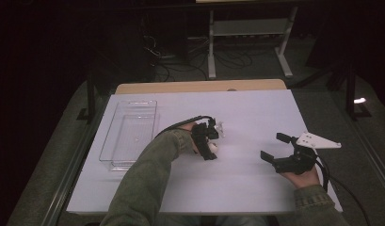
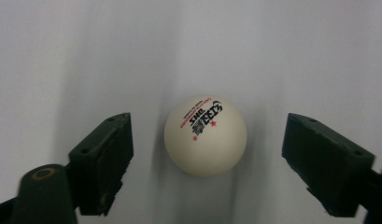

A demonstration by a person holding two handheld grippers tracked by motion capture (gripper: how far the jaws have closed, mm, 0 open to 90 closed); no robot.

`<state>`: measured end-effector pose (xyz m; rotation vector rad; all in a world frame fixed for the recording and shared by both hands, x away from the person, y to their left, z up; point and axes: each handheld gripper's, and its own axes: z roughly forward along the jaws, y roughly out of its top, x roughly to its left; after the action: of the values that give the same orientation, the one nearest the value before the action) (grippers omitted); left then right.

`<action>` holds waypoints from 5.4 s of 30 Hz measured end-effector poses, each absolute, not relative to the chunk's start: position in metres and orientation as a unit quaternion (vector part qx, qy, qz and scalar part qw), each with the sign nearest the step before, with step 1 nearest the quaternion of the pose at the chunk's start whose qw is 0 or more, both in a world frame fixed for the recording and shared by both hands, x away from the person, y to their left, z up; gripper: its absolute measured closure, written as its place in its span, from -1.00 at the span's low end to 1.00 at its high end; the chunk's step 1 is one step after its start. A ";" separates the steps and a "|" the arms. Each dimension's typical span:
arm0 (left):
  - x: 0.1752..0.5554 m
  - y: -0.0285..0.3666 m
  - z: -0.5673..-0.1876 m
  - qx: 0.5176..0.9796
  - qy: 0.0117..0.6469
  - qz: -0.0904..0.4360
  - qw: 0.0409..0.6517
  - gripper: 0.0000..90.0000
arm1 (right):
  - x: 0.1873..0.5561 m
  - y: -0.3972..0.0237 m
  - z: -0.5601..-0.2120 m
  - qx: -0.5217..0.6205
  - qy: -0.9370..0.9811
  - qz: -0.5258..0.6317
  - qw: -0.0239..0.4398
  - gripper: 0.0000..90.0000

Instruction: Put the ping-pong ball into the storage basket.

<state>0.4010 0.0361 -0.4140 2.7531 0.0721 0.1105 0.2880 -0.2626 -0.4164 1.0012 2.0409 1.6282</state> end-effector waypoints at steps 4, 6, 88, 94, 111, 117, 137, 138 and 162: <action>0.402 0.037 -0.415 0.981 0.023 0.041 0.189 -0.50 | 0.289 -0.263 -0.417 0.355 0.717 0.577 0.164 -1.00; 0.401 0.037 -0.415 0.981 0.021 0.042 0.190 -0.44 | 0.289 -0.263 -0.417 0.356 0.715 0.579 0.164 -1.00; 0.374 0.069 -0.327 0.967 0.059 0.089 0.231 0.11 | 0.293 -0.257 -0.419 0.347 0.724 0.575 0.158 -1.00; 0.370 0.071 -0.322 0.967 0.057 0.090 0.232 0.11 | 0.293 -0.256 -0.419 0.345 0.725 0.575 0.158 -1.00; 0.362 0.085 -0.298 0.958 0.063 0.112 0.256 0.11 | 0.293 -0.255 -0.420 0.345 0.730 0.568 0.159 -1.00; 0.359 0.096 -0.288 0.957 0.067 0.121 0.254 0.11 | 0.293 -0.254 -0.420 0.345 0.729 0.569 0.160 -1.00; 0.346 0.127 -0.252 0.956 0.078 0.137 0.247 0.11 | 0.293 -0.253 -0.420 0.344 0.732 0.567 0.159 -1.00; 0.346 0.127 -0.252 0.956 0.078 0.137 0.247 0.11 | 0.293 -0.253 -0.420 0.344 0.732 0.567 0.159 -1.00; 0.346 0.181 -0.243 0.971 0.103 0.142 0.165 0.11 | 0.292 -0.253 -0.419 0.340 0.729 0.572 0.159 -1.00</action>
<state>0.3460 0.1806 -0.2427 2.7663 0.2938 0.4038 0.2917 -0.2530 -0.4187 0.9710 2.0845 1.6359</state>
